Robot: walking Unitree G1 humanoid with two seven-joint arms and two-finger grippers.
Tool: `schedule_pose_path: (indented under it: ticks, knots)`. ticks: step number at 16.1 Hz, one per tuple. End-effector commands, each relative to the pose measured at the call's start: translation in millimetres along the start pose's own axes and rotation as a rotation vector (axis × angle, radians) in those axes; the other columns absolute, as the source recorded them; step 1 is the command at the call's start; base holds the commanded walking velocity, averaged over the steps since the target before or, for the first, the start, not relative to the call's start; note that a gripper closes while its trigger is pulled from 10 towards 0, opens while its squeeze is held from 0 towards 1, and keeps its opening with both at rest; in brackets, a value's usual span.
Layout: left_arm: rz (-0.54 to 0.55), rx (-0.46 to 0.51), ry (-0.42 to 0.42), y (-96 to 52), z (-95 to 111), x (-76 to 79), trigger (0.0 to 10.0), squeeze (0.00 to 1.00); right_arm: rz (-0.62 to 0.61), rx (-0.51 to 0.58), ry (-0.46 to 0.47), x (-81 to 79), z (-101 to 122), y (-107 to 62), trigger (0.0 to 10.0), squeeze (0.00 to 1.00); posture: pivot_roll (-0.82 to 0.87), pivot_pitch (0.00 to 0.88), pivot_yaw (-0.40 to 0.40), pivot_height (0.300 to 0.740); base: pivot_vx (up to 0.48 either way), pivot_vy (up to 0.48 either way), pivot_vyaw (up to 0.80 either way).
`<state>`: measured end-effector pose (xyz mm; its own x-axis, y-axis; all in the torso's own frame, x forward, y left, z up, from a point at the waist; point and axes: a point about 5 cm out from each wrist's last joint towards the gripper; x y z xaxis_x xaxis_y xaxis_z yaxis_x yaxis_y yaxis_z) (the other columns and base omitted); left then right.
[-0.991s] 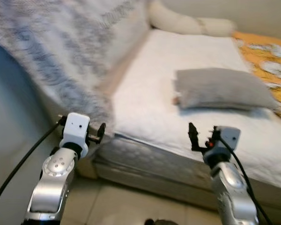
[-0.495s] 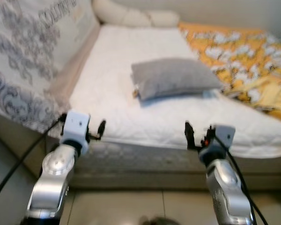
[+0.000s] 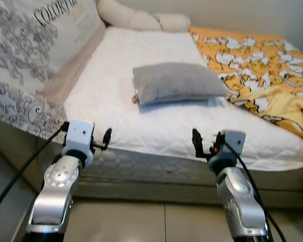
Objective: Clean up the room
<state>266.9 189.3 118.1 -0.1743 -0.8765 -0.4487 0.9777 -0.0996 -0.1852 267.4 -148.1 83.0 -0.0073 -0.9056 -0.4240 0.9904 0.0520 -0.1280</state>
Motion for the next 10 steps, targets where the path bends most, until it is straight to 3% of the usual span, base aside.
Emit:
schedule_pose_path:
  ticks: [1,3,6,10]
  knots:
    - [-0.011,0.021,0.0,2.0,5.2,3.6,10.0,0.0,-0.036,-0.025,-0.013,8.9,-2.6,-1.0,10.0,0.0,-0.01,0.0,-0.027,0.74,0.0,0.0,0.0]
    - [-0.014,0.036,0.004,2.4,7.0,4.8,10.0,0.0,-0.085,-0.015,-0.094,12.0,-2.1,2.0,10.0,0.0,-0.01,0.0,-0.029,0.74,0.0,0.0,0.0]
    - [-0.015,0.039,-0.005,2.3,6.6,5.2,10.0,0.0,-0.035,-0.018,-0.046,8.3,-1.4,3.8,10.0,0.0,-0.01,0.0,-0.03,0.74,0.0,0.0,0.0]
    - [-0.018,0.036,-0.004,2.4,5.8,5.0,10.0,0.0,-0.034,-0.012,-0.031,10.6,-0.6,5.6,10.0,0.0,0.0,0.0,-0.032,0.74,0.0,0.0,-0.61]
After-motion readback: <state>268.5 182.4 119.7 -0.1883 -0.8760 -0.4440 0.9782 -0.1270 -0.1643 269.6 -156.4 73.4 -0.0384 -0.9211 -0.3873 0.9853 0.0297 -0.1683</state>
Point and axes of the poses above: a point about 5 cm out from each wrist's last joint towards the gripper, its own y axis pointing out of the wrist towards the gripper, its own z axis along the axis of the wrist's last joint, x = y × z, and after that the axes turned 15 degrees about y, right-handed
